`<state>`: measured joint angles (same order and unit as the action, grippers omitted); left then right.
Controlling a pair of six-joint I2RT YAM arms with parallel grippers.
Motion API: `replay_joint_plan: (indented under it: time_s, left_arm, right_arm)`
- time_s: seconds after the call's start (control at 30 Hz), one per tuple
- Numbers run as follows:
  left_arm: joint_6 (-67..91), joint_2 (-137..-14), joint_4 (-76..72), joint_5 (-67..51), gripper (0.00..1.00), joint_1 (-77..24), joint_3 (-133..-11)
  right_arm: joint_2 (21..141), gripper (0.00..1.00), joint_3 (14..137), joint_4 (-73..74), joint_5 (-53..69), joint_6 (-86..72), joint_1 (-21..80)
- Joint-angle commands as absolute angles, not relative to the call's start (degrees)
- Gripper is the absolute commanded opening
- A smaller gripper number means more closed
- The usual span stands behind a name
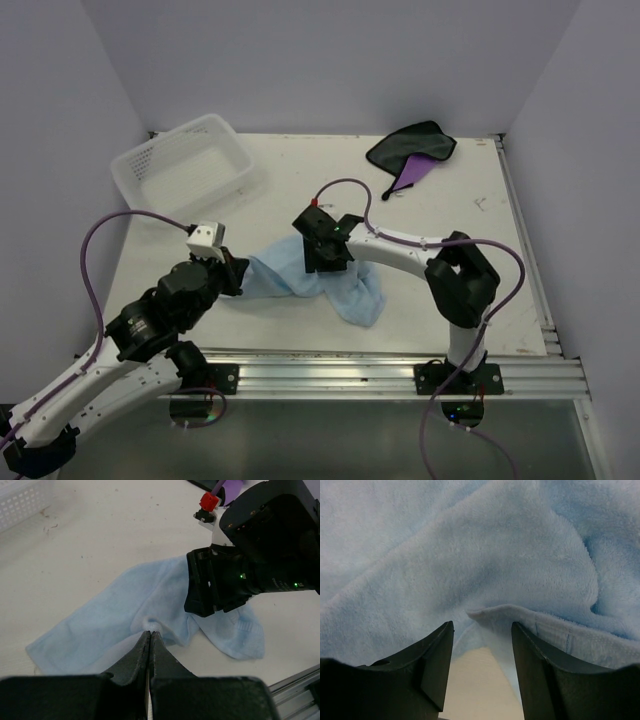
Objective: Roll the towels
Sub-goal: Flatten the towel
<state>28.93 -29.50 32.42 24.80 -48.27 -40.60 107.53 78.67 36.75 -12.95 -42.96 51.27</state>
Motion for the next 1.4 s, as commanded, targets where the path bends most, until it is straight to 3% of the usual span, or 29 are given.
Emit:
replay_joint_plan:
  time_s: [0.0, 0.73, 1.03, 1.37]
  left_arm:
    - [28.21, -29.09, 31.82, 25.05, 0.00, -48.08, -41.04]
    - [27.33, -27.42, 30.67, 23.82, 0.00, -48.08, -39.64]
    - [27.16, -26.98, 30.50, 23.82, 0.00, -47.99, -39.55]
    - [27.42, -27.95, 30.94, 24.26, 0.00, -47.99, -40.07]
  right_arm:
    - [109.24, 0.54, 82.88, 37.09, -15.91, -44.91, 51.24]
    - [118.91, 0.48, 86.92, 42.80, -25.04, -46.32, 51.59]
    - [117.34, 0.23, 85.96, 43.24, -24.79, -46.58, 51.68]
    - [108.03, 0.27, 84.47, 44.30, -25.22, -45.00, 51.68]
